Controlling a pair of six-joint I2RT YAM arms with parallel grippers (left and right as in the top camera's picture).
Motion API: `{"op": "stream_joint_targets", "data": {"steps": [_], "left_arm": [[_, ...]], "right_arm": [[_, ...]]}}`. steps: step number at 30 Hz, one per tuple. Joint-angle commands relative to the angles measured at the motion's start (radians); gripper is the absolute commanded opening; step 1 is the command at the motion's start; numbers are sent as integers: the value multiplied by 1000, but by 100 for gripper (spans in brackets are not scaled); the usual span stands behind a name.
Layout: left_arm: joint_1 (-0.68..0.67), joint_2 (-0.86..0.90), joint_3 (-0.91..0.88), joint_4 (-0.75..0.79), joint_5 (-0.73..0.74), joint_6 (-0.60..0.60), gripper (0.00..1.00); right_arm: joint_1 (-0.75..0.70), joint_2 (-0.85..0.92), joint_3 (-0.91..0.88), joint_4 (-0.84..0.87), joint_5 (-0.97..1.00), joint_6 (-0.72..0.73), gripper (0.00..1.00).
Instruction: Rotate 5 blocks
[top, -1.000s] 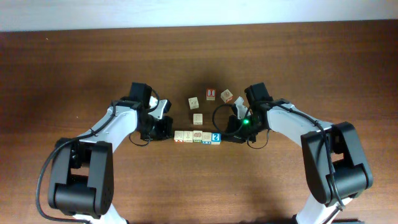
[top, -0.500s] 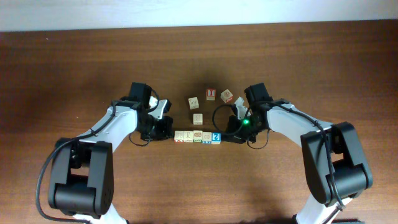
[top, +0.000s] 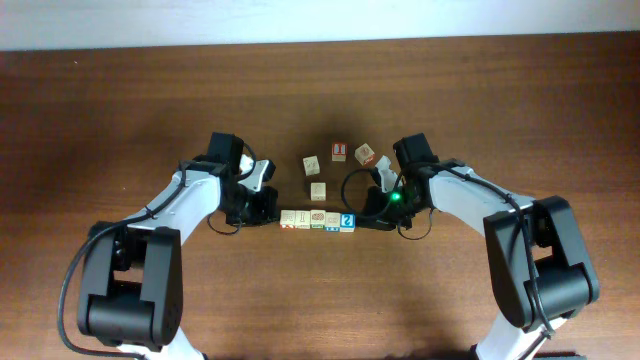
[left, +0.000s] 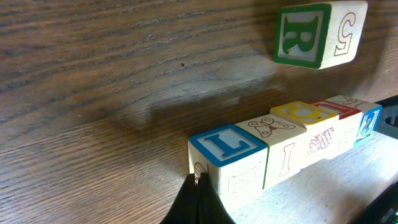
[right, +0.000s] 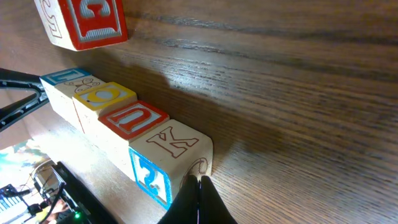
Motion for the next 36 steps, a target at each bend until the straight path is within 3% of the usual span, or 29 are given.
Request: {"op": "stream_joint_targets", "data": {"steps": [1,16,36], "left_arm": [[-4,12,-10,2,49,20,0],[-4,12,-10,3,49,24,0],[-4,12,-10,2,49,24,0]], "right_arm": [[42,-27,26,2,-50,-18,4],[108,-31,108,-4,-69,28,4],[227,-31,282,-154,29,28,4]]}}
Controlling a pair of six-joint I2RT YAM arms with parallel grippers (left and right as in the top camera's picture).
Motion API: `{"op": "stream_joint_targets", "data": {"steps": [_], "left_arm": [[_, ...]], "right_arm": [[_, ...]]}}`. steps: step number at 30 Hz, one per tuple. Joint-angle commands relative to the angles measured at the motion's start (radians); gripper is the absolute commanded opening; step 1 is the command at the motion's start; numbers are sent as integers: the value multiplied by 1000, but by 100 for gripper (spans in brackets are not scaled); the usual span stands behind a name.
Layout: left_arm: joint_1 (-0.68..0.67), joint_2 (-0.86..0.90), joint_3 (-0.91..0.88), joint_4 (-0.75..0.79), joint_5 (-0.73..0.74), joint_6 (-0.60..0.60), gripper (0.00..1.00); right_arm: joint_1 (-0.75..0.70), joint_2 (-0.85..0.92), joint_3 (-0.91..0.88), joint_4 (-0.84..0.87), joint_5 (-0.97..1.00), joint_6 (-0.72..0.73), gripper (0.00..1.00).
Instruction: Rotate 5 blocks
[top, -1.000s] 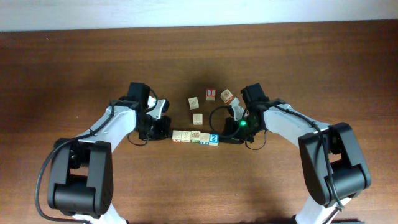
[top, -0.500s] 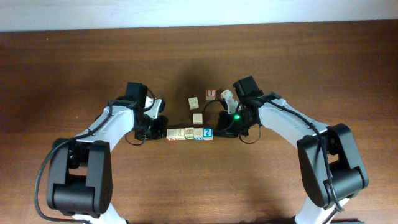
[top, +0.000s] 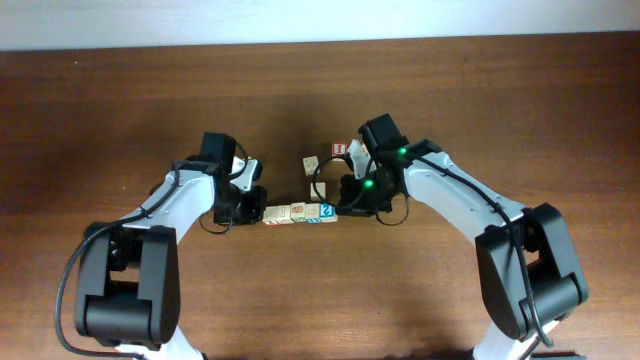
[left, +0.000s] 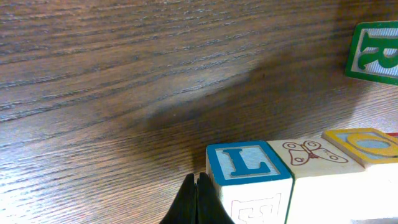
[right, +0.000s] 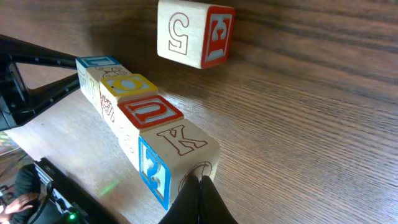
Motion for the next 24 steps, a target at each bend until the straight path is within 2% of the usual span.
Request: {"op": "stream_joint_targets", "data": {"steps": [1,24], "left_arm": [[-34,12,-8,3,180,16,0],[-67,12,-8,11,172,16,0]], "right_arm": [[84,-21,65,14,-92,3,4],[172,-21,103,43,-58,76,4]]}}
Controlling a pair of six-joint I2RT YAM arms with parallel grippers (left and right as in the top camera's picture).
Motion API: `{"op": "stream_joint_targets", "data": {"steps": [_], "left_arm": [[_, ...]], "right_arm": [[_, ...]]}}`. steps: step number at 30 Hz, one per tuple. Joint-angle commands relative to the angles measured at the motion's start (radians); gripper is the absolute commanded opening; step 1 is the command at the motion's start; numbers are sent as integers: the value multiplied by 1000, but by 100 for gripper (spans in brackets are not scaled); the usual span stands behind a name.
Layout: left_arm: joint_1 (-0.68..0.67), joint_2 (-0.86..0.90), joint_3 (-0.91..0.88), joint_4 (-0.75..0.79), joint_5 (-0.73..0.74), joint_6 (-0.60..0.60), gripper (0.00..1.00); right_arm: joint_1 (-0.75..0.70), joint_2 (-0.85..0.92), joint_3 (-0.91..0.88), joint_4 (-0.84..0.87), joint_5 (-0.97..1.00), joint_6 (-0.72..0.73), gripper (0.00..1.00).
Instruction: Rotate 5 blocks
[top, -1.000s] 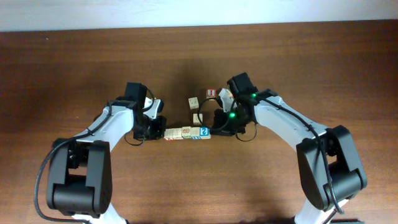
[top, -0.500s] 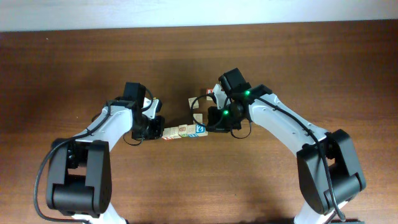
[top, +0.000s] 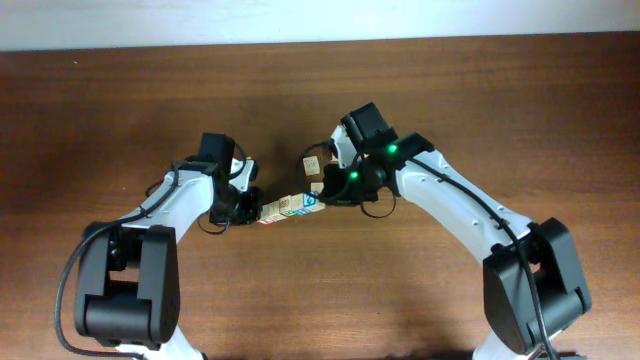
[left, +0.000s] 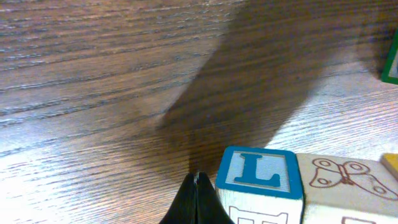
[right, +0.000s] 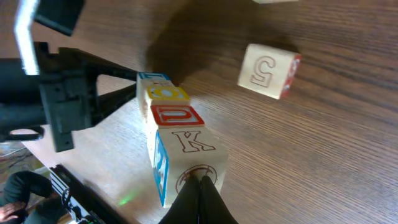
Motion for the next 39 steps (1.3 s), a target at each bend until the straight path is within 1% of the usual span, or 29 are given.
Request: {"op": "stream_joint_targets", "data": {"steps": [1,13,17,27,32,34,36,39], "left_arm": [[-72,11,-4,10,235,17,0],[-72,11,-4,10,235,17,0],[-72,11,-4,9,235,17,0],[-71,11,-4,9,231,17,0],[-34,11,-4,8,197,15,0],[-10,11,-4,7,141,-46,0],[11,11,-4,7,90,-74,0],[37,11,-4,18,40,-74,0]], "right_arm": [[95,26,9,38,-101,16,4],[95,26,9,55,-97,21,4],[95,29,8,62,-53,46,4],[95,47,8,53,-25,53,4],[95,47,8,53,-22,53,4],[95,47,8,54,-17,53,4],[95,47,8,54,-3,54,4],[95,47,8,73,13,58,4]]}}
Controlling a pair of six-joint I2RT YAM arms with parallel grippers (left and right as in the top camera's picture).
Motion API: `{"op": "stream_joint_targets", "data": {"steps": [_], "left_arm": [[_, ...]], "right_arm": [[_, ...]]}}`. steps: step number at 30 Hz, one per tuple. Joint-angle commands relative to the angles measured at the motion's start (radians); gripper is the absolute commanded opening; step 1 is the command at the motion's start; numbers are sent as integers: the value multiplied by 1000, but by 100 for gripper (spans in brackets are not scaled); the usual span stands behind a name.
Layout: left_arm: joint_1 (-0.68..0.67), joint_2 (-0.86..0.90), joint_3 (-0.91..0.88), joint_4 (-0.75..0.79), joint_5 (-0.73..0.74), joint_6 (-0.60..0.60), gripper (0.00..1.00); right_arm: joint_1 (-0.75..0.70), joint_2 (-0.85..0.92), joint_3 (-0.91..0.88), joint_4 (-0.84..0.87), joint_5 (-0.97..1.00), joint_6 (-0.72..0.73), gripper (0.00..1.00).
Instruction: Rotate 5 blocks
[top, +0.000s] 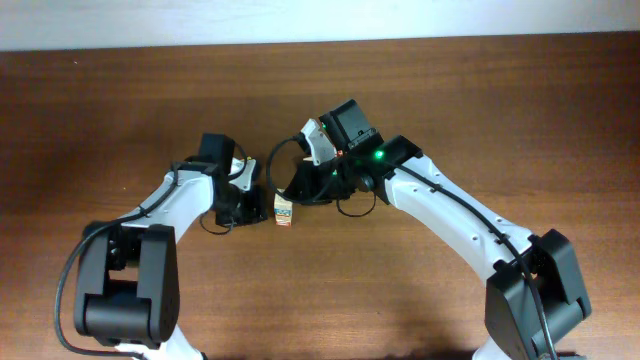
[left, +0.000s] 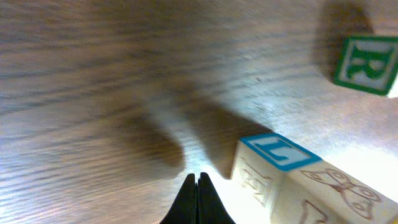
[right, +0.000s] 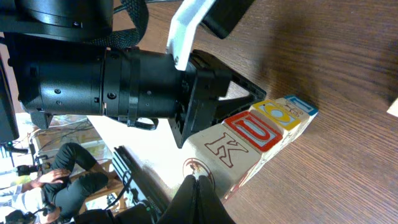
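Observation:
A row of wooden letter blocks lies on the table. In the right wrist view it runs K block (right: 227, 146), U block (right: 254, 127), O block (right: 277, 114), then a blue-topped block (right: 302, 104). My right gripper (right: 198, 182) is shut, its tip against the K block's end face. In the left wrist view the blue L block (left: 275, 151) ends the row, with a butterfly block (left: 333, 186) after it. My left gripper (left: 199, 180) is shut, just left of the L block. Overhead, only the row's near end (top: 284, 212) shows; the right arm hides the remainder.
A loose block with a green R (left: 368, 65) sits beyond the row in the left wrist view. The left arm's black gripper body (right: 124, 74) looms close behind the row in the right wrist view. The brown wooden table (top: 480, 90) stretches all around.
The right gripper has moved left and towards the back, still on the K end. The row has swung from a slight tilt to nearly front-to-back. The left gripper has stayed near the L end.
The row first lay straight left to right with a shut gripper at each end. It then sat further left, then tilted with the K end toward the back. Now it has turned much further, with the L end staying near the left gripper.

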Motion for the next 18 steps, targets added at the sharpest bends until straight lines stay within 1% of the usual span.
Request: {"op": "stream_joint_targets", "data": {"steps": [1,5,7,13,14,16,18], "left_arm": [[28,7,-3,11,-72,-19,0],[40,7,-3,31,-132,-19,0],[48,7,-3,34,-135,-19,3],[55,7,-3,48,-222,-19,21],[56,7,-3,51,-228,-19,22],[56,7,-3,51,-229,-19,20],[56,7,-3,50,-229,-19,8]], "right_arm": [[16,73,-42,-10,162,5,4],[16,73,-42,16,192,10,4],[16,73,-42,18,201,10,4],[42,83,-42,31,264,1,4],[44,83,-42,30,266,2,4],[43,83,-42,23,266,1,4],[43,83,-42,8,265,2,4]]}}
